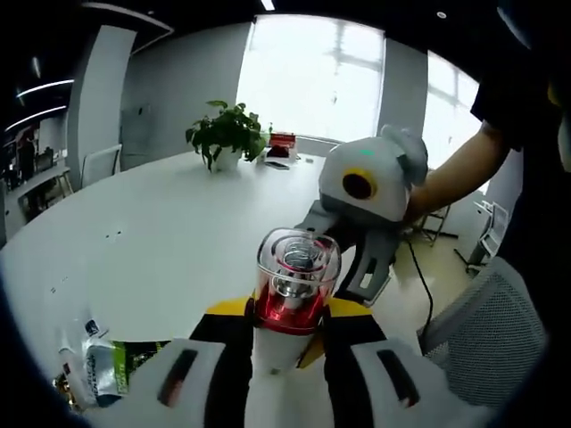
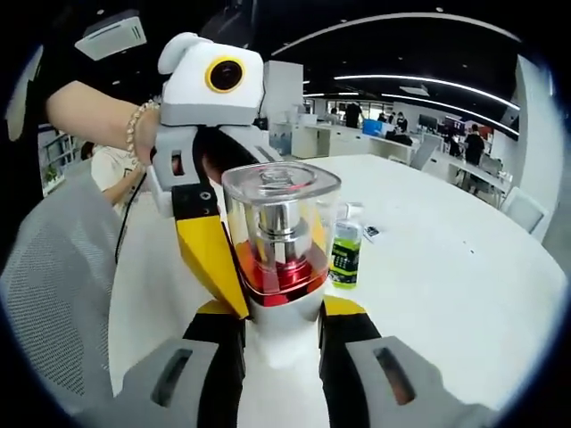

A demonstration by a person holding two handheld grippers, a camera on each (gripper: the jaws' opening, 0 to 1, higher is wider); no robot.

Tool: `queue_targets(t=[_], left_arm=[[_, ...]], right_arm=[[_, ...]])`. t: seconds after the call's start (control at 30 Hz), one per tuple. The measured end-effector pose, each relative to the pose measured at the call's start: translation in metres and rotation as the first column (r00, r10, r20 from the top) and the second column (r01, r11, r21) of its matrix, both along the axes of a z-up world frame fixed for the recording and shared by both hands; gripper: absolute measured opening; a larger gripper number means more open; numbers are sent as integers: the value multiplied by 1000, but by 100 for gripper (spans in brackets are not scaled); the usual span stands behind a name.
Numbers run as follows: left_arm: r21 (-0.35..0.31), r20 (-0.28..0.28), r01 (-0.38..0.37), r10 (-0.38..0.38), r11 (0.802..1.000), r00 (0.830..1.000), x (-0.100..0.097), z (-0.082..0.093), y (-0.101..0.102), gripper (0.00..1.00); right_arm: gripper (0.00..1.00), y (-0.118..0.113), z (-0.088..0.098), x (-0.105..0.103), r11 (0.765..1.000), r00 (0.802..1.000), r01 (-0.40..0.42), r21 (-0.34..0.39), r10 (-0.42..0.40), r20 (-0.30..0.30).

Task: Arrange the skincare products in the storage area until every visible bottle or jar stands upright without overlapping.

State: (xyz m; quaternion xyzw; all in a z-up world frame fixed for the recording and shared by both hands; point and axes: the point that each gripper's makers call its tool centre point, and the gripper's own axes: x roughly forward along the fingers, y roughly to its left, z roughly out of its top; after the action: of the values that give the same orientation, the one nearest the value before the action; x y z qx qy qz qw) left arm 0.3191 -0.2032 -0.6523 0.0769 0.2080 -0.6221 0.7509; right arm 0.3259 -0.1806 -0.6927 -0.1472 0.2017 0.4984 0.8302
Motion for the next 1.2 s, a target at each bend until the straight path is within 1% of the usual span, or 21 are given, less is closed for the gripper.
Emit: queue_targets(t=[0.1,0.27,0.33,0.7,0.83,0.93,0.97,1.0,1.2], left_arm=[[-4,5,1,-1,1000,1000,-1,2,-6,25],[-7,8,-2,2,1000,1000,8,2,-6,25],[-8,8,-4,4,1000,1000,9,3,-7,25],[-6,10,-5,5,1000,1000,12,3,-7,25],[-5,-2,-15,15,1000,1000,13,2,-6,25],[-10,-7,-23,23,1000,1000,12,4,-7,30],[-9,-7,-30,29,1000,1000,13,4,-6,32],[-9,-6,-32,32,999,999,13,5,-6,33],[7,-13,-37,37,999,999,6,5,-4,38]], right_arm=[[31,-2,0,5,1000,1000,-2,1,2,2],[31,-3,-1,11,1000,1000,1,7,-1,0],[31,-3,-1,12,1000,1000,-1,9,1,1],[31,-2,-1,13,1000,1000,-24,14,24,-3],[32,-2,-1,13,1000,1000,-28,12,28,-1],[32,-1,-3,13,1000,1000,-29,-4,29,3],[32,-3,-7,12,999,1000,-29,-35,30,4],[33,-2,-9,11,999,1000,-30,-44,30,3],[41,-1,-11,5,999,1000,-4,-31,4,-17]])
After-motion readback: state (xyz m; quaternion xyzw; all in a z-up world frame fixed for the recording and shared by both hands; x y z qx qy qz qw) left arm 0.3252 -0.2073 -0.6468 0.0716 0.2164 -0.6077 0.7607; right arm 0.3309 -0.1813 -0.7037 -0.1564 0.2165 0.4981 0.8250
